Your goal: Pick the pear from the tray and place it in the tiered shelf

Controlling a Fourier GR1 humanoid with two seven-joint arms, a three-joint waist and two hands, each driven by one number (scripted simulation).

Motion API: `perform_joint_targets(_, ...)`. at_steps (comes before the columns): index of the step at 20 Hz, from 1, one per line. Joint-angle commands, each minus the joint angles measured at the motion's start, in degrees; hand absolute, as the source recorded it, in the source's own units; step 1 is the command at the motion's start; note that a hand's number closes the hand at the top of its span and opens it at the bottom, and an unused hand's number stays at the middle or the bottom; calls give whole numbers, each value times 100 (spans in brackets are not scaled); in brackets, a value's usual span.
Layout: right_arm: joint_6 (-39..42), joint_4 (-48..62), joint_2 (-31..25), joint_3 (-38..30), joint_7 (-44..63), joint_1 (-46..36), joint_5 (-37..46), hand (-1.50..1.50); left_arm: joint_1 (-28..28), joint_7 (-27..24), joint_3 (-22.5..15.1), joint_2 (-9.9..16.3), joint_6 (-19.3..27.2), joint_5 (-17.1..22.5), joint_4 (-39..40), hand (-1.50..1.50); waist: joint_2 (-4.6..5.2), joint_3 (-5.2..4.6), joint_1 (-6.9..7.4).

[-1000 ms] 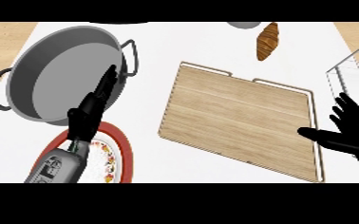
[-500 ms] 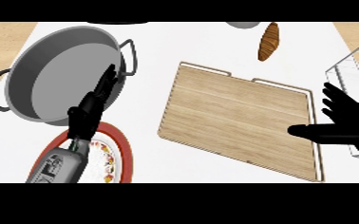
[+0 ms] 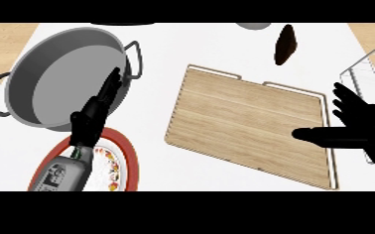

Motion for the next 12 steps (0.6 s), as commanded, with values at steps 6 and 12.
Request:
perform_joint_targets(6, -123, -178, 474, 135, 895, -200, 593, -150, 412, 42, 39, -136, -88, -307, -424, 0, -5, -1, -4)
perform_joint_targets(12, -95, 251, 839, 292, 784, -467, 920, -150, -520, -319, 184, -617, 13, -563, 971, 0, 16, -3, -50)
